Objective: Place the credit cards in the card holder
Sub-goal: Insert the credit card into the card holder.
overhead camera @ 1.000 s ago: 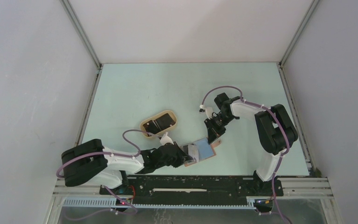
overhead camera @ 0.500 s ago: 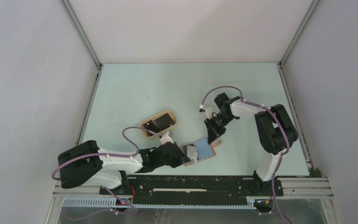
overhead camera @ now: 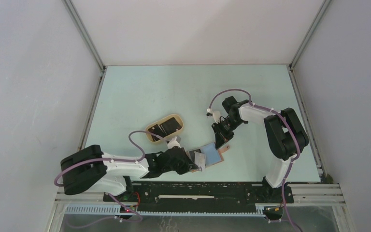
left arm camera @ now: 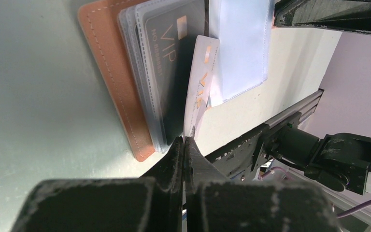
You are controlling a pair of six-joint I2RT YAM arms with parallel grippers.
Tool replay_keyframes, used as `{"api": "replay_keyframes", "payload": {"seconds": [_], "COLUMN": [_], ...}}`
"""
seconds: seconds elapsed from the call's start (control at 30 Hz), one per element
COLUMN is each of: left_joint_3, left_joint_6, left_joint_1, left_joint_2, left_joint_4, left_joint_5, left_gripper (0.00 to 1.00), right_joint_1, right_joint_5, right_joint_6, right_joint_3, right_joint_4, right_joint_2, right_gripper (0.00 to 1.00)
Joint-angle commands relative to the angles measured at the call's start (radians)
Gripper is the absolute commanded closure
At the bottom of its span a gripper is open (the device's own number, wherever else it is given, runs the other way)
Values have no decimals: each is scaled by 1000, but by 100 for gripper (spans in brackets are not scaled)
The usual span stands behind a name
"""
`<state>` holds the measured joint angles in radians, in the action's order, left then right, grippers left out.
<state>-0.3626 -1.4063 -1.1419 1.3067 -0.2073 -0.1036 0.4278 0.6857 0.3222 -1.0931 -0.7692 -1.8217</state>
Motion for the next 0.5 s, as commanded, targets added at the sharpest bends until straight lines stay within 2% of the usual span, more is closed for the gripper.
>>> {"api": "replay_keyframes", "payload": {"seconds": [0.0,0.37,0.47], "left_joint_3": [-32,-32,-25], "left_joint_6": [15,8,10], "left_joint_1": [14,30,30], "left_joint_2": [28,43,10], "left_joint_4": [69,37,88], "left_joint_5": [19,27,-2], "left_gripper": [100,100,100], "right_joint_1": [8,8,8], "right_joint_5": [6,9,10], "right_joint_6": [-18,-18,-19], "right_joint_3": [-34,-33,-34], "right_joint_4": [-4,-3,-4], "right_joint_2": [4,9,8], "right_gripper": [82,81,81]}}
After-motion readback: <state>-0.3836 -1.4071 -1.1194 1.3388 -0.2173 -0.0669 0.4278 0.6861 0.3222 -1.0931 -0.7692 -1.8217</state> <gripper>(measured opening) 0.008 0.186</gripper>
